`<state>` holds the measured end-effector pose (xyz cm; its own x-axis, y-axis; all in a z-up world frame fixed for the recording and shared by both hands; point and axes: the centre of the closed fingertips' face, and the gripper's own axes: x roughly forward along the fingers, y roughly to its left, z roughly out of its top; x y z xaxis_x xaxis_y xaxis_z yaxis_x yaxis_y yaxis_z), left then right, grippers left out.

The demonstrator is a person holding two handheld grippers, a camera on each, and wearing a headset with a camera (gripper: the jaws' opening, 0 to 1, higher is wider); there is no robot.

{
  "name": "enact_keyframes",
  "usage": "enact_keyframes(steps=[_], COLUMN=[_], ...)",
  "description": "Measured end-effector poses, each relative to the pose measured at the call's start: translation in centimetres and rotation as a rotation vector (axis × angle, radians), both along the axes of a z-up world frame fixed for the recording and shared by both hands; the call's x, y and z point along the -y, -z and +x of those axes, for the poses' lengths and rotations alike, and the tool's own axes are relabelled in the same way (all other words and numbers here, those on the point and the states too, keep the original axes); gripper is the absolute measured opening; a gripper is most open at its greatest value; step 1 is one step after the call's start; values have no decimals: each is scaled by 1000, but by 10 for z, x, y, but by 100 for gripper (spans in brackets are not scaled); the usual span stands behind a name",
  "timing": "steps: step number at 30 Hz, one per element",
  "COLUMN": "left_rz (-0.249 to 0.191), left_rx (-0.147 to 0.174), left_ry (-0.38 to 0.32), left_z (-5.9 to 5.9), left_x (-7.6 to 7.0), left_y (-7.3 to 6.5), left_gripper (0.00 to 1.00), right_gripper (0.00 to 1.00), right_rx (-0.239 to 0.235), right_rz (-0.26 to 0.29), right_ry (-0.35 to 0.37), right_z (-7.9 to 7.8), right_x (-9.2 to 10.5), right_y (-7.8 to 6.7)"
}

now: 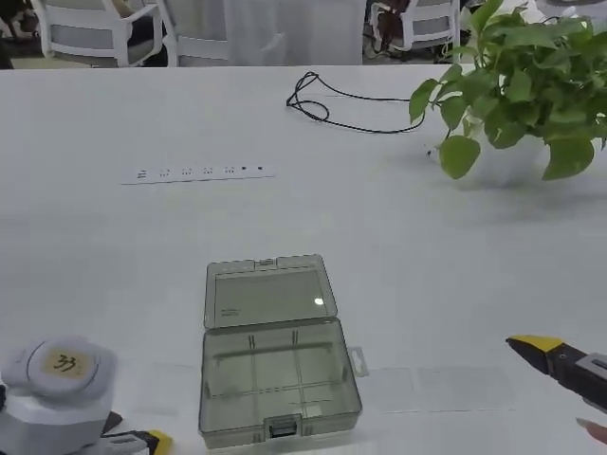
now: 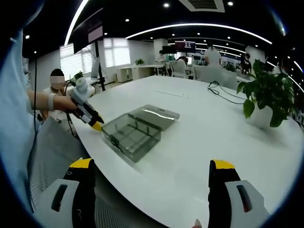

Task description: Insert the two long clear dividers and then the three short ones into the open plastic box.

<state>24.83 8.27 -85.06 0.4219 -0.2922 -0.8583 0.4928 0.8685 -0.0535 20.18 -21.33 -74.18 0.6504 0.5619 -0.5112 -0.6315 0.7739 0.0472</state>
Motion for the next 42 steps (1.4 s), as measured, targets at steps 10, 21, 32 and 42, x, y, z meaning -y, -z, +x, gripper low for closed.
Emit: enact_keyframes(steps=[10,21,32,42], left_rz=[53,46,21,-20], left_rx=[-18,-40,-24,-15], left_ry=[41,26,25,-1], left_z=[-1,-1,-1,1], left_x=[-3,-5,-5,-5], left_y=[0,0,-1,-5], left_gripper=[33,31,31,30], right_gripper=[100,100,100,100], right_rx=[1,-1,-6,-18], right_rz=[-2,2,0,-7], right_ry=[0,-3,-9,-18], right_z=[0,-1,-2,-3], right_x=[-1,-2,-2,-3], right_y=[0,0,1,3])
